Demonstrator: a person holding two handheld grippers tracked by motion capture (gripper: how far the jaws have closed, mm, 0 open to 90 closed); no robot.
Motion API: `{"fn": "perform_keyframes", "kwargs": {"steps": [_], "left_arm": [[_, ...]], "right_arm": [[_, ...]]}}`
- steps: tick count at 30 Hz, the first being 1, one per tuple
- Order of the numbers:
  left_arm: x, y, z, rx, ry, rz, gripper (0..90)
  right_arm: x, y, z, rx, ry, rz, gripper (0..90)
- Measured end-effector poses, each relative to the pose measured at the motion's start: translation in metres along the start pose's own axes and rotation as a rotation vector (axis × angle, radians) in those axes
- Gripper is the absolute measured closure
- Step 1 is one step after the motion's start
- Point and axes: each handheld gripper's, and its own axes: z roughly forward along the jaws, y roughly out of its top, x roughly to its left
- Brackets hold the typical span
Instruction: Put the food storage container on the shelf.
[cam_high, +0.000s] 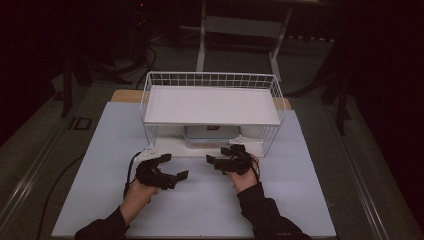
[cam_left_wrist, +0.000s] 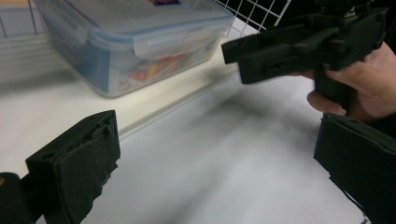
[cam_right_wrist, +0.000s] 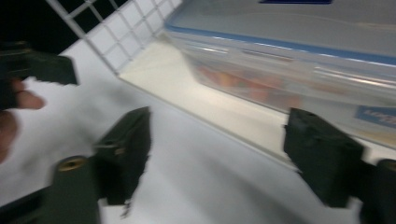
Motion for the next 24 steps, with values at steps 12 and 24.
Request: {"fn": "perform_keyframes", "kwargs": {"steps": [12,24], "left_arm": [[-0.008,0.011,-0.003,0.027,-0.047,0.036,0.1],[-0.013,0.008,-0.022,0.041,-0.07,0.05,0.1]], "right_arm": [[0.005,-0.003,-0.019,-0.032,0.02,-0.045,14.9],[0.008,-0.016,-0.057,-0.074,0.044,-0.058,14.9]]}}
